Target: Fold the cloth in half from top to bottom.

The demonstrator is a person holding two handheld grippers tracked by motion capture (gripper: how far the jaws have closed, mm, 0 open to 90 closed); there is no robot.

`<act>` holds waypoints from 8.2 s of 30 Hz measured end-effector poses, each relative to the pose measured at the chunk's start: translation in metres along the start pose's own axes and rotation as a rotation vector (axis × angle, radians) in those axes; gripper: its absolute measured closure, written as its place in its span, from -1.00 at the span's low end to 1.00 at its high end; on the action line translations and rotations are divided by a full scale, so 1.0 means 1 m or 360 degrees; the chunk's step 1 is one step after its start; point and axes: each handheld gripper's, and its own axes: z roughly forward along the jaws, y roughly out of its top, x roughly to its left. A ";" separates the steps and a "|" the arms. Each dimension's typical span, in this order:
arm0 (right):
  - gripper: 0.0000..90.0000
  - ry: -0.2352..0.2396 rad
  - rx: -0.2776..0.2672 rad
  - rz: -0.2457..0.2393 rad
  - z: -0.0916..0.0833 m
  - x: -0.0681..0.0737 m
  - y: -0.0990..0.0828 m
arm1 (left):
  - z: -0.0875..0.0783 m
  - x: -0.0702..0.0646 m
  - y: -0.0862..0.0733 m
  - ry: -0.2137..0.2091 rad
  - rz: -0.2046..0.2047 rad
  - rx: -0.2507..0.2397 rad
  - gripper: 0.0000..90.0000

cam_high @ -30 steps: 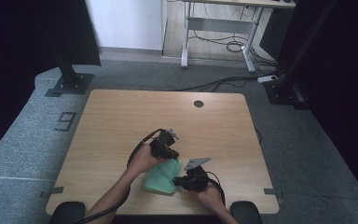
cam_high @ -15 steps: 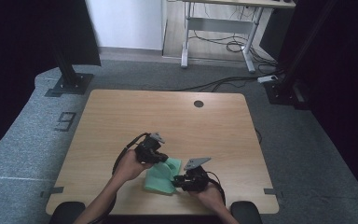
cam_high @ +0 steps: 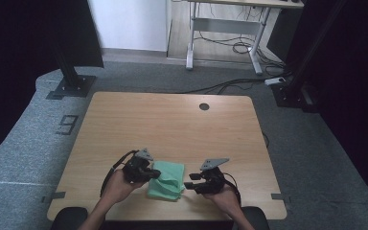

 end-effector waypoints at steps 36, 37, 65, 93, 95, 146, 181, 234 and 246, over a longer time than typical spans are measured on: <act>-0.57 -0.0224 0.0203 -0.0122 0.048 0.016 0.005 | 0.023 0.013 -0.049 0.0252 -0.0095 0.0012 -0.25; -0.57 -0.0237 0.0207 -0.0133 0.048 0.015 0.005 | 0.024 0.013 -0.049 0.0258 -0.0094 0.0008 -0.25; -0.36 -0.0330 0.0136 -0.0023 0.048 -0.040 0.036 | 0.023 0.053 -0.024 0.0354 -0.0112 -0.0175 -0.32; 0.35 -0.0097 0.0219 -0.0343 0.096 0.009 0.056 | 0.028 0.043 -0.041 0.0345 -0.0114 -0.0116 -0.31; 0.50 -0.0145 0.0224 -0.0371 0.096 0.010 0.056 | 0.031 0.042 -0.042 0.0351 -0.0119 -0.0107 -0.30; -0.46 -0.0332 0.0101 -0.0128 0.044 -0.014 0.037 | 0.036 0.042 -0.021 0.0389 -0.0092 -0.0091 -0.37; -0.43 -0.0350 0.0134 -0.0093 0.057 -0.022 0.021 | 0.050 0.096 0.008 0.0586 -0.0168 -0.0128 -0.56; -1.00 -0.0446 0.0129 -0.0040 0.025 -0.053 0.027 | 0.009 0.061 -0.036 0.0444 -0.0074 -0.0231 -0.92; -1.00 -0.0583 0.0143 0.0085 -0.009 -0.064 -0.017 | 0.014 0.069 -0.073 0.0487 -0.0114 -0.0141 -1.00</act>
